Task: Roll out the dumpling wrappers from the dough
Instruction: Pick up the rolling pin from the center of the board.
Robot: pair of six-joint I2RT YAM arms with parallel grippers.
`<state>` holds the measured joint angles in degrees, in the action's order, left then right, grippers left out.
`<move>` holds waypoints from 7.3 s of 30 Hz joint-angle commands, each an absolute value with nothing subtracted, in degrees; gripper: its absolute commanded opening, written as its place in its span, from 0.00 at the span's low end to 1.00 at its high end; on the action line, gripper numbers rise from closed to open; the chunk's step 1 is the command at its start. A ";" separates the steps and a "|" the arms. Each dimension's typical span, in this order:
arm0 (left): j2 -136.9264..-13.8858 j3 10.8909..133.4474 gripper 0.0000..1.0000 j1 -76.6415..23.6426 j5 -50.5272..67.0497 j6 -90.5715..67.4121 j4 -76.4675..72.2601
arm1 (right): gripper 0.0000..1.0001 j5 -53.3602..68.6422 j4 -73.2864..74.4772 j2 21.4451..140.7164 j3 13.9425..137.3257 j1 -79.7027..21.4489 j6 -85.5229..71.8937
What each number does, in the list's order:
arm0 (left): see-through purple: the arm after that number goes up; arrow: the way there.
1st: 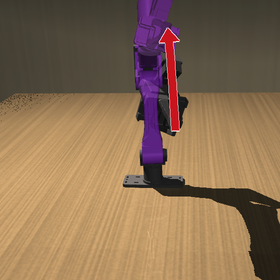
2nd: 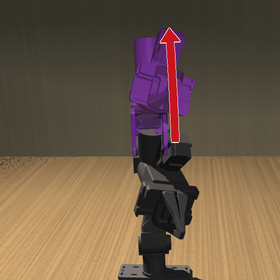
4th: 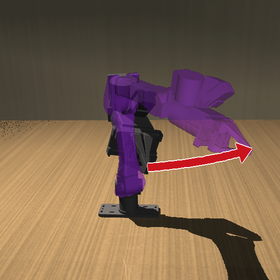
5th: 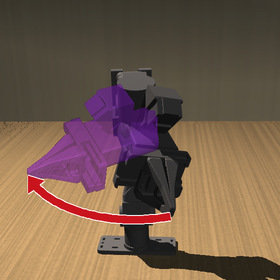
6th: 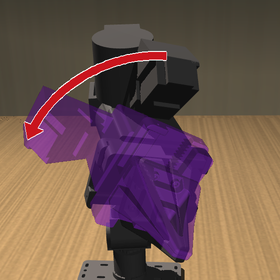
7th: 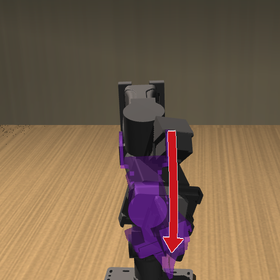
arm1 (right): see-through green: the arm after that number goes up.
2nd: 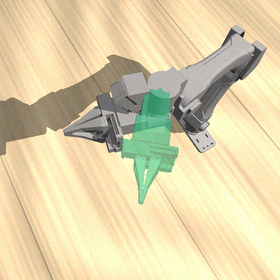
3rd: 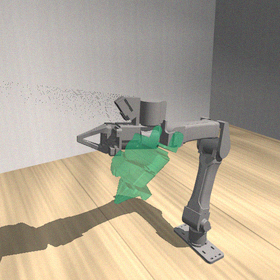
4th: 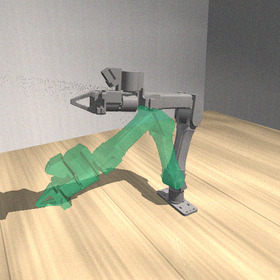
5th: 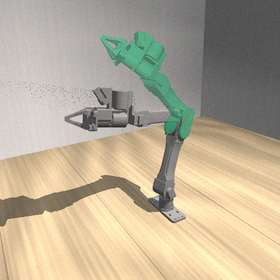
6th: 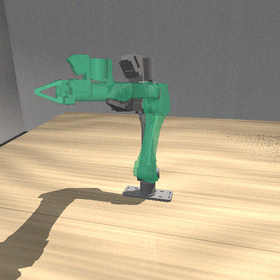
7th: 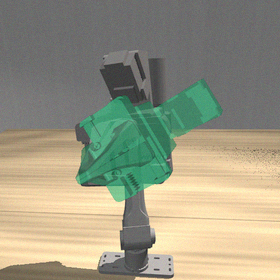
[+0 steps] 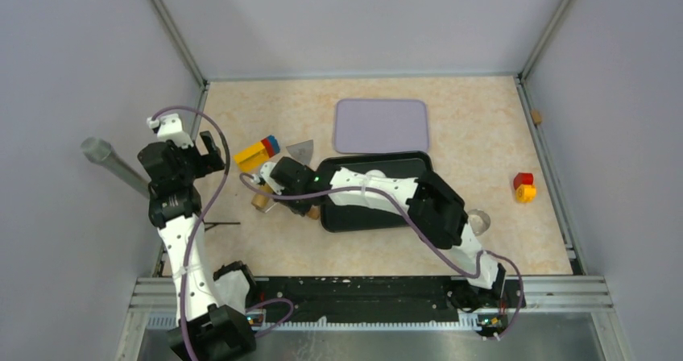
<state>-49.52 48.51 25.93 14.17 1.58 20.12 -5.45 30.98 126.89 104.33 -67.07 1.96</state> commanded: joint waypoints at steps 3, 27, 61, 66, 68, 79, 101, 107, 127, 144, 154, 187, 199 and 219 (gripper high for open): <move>-47.88 52.00 0.99 26.46 21.06 1.44 18.69 | 0.00 4.32 40.10 113.54 112.68 -64.35 14.16; -101.02 115.06 0.99 -16.11 52.41 16.00 64.23 | 0.00 -8.11 29.61 62.90 59.15 -60.92 61.74; -109.25 109.64 0.55 -33.33 53.62 35.82 82.65 | 0.00 -9.44 21.41 58.89 49.20 -59.79 68.23; -109.78 109.69 0.57 -34.34 51.63 35.61 83.39 | 0.00 -9.90 21.81 59.66 49.52 -59.79 68.48; -109.75 109.67 0.58 -34.56 51.26 35.57 83.47 | 0.00 -10.02 21.95 59.78 49.78 -59.82 68.61; -110.56 109.46 0.39 -36.48 48.84 35.23 83.51 | 0.00 -10.29 23.55 60.94 51.97 -59.82 68.35; -107.99 109.23 0.00 -36.54 46.30 33.13 78.76 | 0.16 -13.05 21.10 63.84 55.69 -59.83 64.83; -102.51 106.89 0.00 -29.57 51.52 26.60 68.52 | 0.96 -17.24 14.36 64.22 57.04 -59.71 59.95; -82.95 91.72 0.00 -18.58 68.12 17.86 43.26 | 0.99 53.98 18.80 69.06 87.63 -15.30 3.31; -82.27 79.66 0.00 -20.77 71.31 -3.26 20.31 | 0.97 71.24 -6.14 76.51 69.21 -19.87 -11.26; -81.96 78.16 0.00 -22.75 72.31 -3.72 19.24 | 0.92 69.24 -13.56 80.84 67.38 -21.39 -16.74; -85.77 84.02 0.00 -23.68 66.56 5.73 31.68 | 0.18 69.98 19.41 84.42 78.97 -24.18 9.80; -86.20 87.85 0.99 -19.99 58.24 5.50 34.01 | 0.00 55.30 28.17 83.10 81.96 -24.10 15.16; -107.54 85.09 0.82 -21.91 18.44 7.11 30.80 | 0.00 26.33 18.36 80.21 68.69 -28.64 16.45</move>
